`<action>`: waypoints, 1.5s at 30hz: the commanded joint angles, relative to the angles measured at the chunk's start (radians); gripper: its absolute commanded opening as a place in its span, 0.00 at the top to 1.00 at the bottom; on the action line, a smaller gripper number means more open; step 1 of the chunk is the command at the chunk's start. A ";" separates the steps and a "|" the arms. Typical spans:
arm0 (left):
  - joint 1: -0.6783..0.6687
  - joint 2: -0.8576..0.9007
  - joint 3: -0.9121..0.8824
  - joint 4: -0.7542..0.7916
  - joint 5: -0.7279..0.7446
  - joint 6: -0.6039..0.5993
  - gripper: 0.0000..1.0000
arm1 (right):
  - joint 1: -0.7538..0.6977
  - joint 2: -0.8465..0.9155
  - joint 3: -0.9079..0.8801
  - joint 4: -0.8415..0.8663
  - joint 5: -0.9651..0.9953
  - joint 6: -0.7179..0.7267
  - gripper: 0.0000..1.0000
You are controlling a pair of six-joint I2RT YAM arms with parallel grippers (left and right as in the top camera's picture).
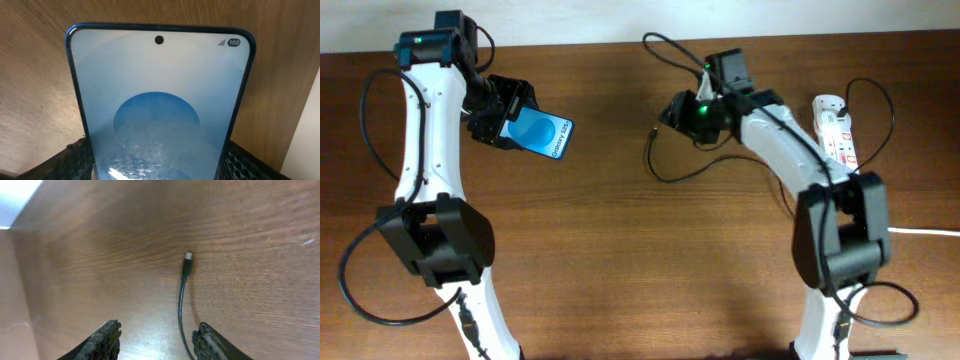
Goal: Plug charger to phone and switch on socket
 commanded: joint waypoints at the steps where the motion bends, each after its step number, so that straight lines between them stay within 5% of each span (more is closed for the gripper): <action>1: 0.002 -0.037 0.019 -0.013 -0.004 -0.008 1.00 | 0.055 0.053 0.021 0.027 0.098 0.046 0.51; 12: -0.007 -0.037 0.019 -0.040 0.013 0.014 1.00 | 0.077 0.145 0.021 0.048 0.132 0.092 0.58; 21: -0.006 -0.037 0.019 -0.043 0.200 0.036 1.00 | -0.056 -0.109 0.034 -0.056 -0.367 -0.149 0.46; 25: -0.006 -0.037 0.019 -0.047 0.349 0.035 1.00 | -0.055 -0.271 0.034 -0.103 -0.366 -0.148 0.41; 32: -0.006 -0.037 0.019 -0.047 0.367 0.013 1.00 | 0.093 -0.287 0.034 -0.081 -0.222 -0.080 0.35; 34: -0.007 -0.037 0.019 -0.058 0.559 0.014 1.00 | 0.143 -0.287 0.034 -0.057 -0.203 -0.054 0.35; 40: -0.007 -0.037 0.018 -0.062 0.450 0.013 1.00 | 0.191 -0.287 0.034 0.027 -0.209 -0.027 0.34; 45: -0.007 -0.037 0.018 -0.062 0.440 0.013 1.00 | 0.329 -0.283 0.034 0.053 0.062 0.144 0.39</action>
